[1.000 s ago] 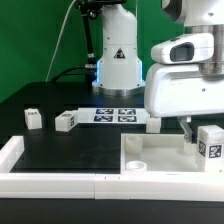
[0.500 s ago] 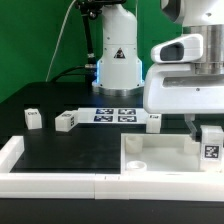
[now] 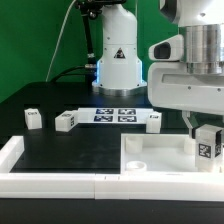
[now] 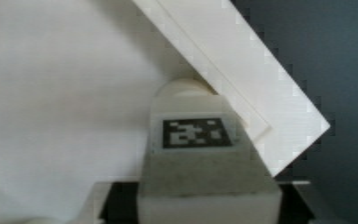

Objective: Assemble one leg

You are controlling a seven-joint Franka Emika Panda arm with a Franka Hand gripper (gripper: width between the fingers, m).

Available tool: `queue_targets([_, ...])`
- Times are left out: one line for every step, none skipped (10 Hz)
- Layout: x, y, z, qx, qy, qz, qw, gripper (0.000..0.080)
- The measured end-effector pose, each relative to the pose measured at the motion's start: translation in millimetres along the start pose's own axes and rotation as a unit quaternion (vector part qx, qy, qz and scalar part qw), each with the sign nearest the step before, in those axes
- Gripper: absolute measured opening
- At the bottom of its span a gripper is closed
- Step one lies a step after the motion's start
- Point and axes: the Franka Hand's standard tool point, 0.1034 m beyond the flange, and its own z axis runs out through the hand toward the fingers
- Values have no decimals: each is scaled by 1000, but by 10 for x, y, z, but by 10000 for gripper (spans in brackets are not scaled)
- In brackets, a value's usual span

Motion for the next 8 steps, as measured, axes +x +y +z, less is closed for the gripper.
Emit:
queue_targets([-12, 3, 1, 0, -1, 57, 998, 290])
queue_targets([-18, 3, 0, -2, -1, 111, 994, 290])
queue_targets([-19, 2, 0, -3, -1, 143, 990, 290])
queue_targets([-19, 3, 1, -3, -1, 148, 989, 290])
queue_targets([-20, 5, 6, -3, -1, 138, 990, 374])
queue_targets([-18, 3, 4, -3, -1, 115, 993, 374])
queue_targets([-12, -11, -9, -3, -1, 71, 997, 553])
queue_targets([-21, -35, -24, -4, -3, 12, 1000, 629])
